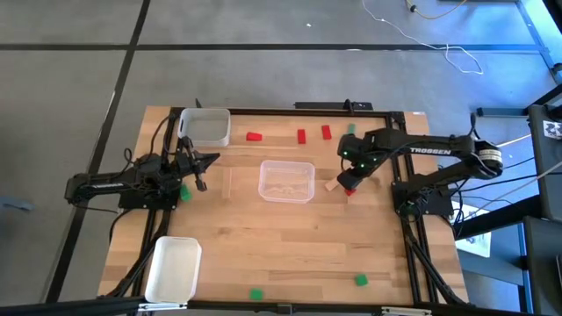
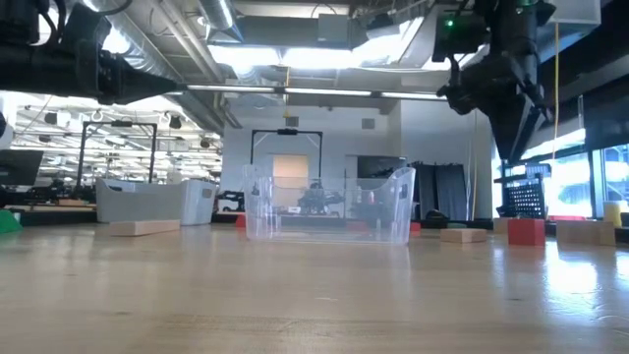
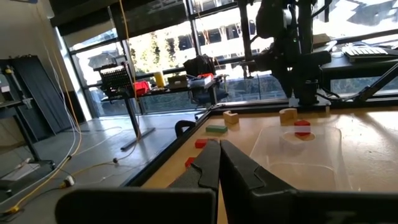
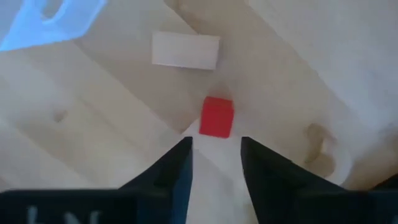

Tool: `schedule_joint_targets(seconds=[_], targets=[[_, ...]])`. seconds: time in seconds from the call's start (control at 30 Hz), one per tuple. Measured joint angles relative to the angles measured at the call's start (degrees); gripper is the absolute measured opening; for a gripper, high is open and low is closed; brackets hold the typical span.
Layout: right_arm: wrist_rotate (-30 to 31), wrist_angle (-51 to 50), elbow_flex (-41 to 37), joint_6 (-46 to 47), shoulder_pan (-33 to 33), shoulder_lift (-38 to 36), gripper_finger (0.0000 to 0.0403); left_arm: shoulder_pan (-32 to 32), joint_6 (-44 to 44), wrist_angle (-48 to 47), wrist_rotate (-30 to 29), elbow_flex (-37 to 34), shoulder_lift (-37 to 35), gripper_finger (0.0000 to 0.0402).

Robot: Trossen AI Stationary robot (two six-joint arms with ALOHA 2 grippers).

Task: Sort & place blocks by color
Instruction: Put the red block into the transparent bin

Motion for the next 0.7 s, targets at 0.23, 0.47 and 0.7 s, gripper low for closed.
schedule_joint_targets(seconds=[0.23,0.47,0.7], targets=[[-0.53,0.39,0.0,0.25,0.0,2.85,0.0135,0.01,0.0,-0.56,0.01,0.02,0.0,0.0],[-4.04,-1.21,0.0,2.06,0.02,6.66,0.0136,0.01,0.0,-0.55,0.0,0.01,0.0,0.0],[-4.38,-1.99,-0.02,0.97,-0.09,10.43,0.0136,0.0,-0.04,-0.53,0.02,0.02,0.0,0.0]])
